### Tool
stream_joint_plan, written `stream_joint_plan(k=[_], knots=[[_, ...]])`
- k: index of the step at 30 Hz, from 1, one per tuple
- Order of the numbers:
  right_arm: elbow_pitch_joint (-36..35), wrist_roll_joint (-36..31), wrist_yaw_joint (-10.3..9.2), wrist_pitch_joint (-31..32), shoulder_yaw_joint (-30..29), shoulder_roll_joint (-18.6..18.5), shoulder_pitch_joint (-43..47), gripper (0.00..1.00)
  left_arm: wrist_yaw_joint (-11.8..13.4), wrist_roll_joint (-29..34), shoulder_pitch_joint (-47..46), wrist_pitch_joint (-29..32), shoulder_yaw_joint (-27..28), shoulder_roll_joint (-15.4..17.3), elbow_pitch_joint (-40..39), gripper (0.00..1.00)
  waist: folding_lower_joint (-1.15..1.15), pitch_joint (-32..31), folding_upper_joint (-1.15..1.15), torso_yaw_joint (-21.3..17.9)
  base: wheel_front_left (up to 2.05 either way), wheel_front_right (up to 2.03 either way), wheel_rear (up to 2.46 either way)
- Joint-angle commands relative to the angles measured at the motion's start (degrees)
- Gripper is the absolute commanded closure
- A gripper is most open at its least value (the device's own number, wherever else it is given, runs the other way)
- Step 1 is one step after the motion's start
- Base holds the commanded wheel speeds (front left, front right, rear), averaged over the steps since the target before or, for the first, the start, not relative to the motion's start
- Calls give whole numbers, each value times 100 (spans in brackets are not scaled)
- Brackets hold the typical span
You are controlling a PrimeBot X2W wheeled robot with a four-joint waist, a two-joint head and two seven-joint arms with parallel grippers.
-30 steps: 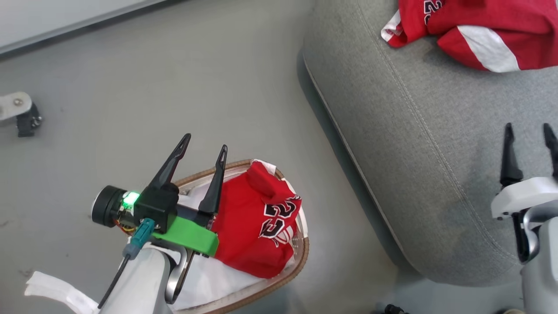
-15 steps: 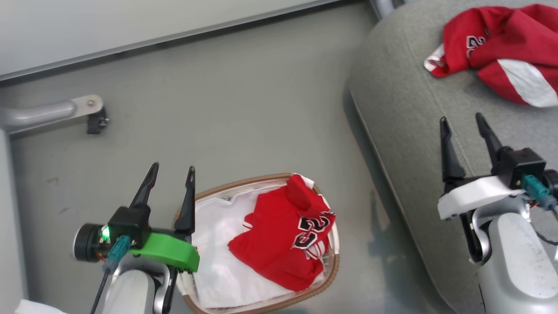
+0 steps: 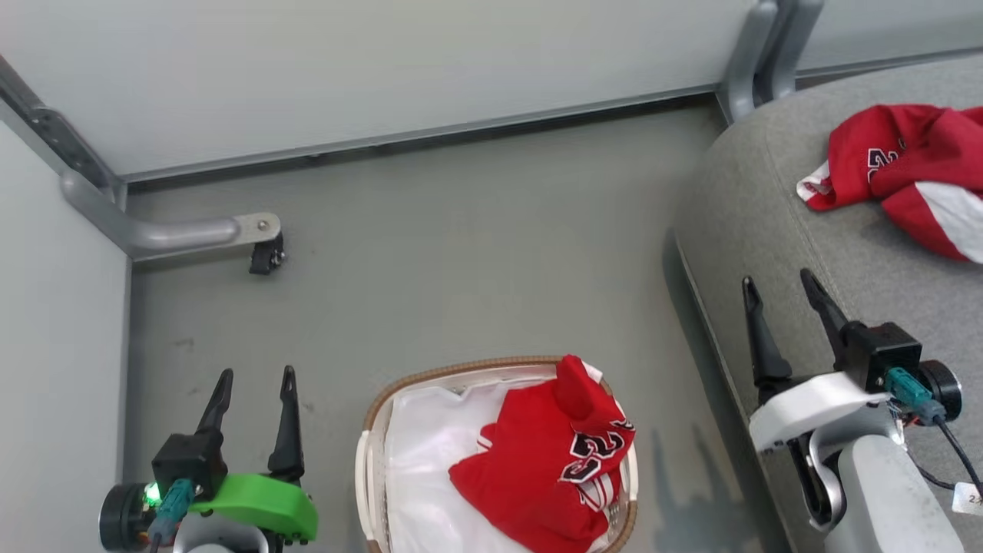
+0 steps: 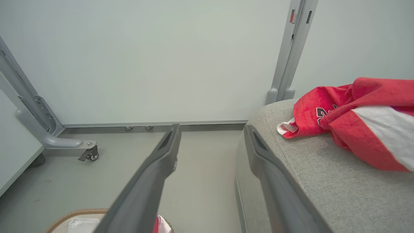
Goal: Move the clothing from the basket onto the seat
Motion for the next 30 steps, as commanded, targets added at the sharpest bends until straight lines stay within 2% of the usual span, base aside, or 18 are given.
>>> stream_joint_plan(k=[1,15,23,30], knots=[[21,45,-8,-13,24,-8,144,0,13,-10,152,-5,34,-5,-7,0,0,-268,0,118,0,0,0],[110,175,-8,-13,182,22,779,0,70,-218,755,-5,51,-4,-39,0,0,-766,0,116,0,0,0],[142,186,-8,-13,222,26,717,0,66,-261,696,-5,-46,-4,-28,0,0,-676,0,69,0,0,0],[46,157,-8,-13,255,30,530,0,15,-268,421,-4,-288,-4,6,0,0,-343,0,-50,0,0,0]])
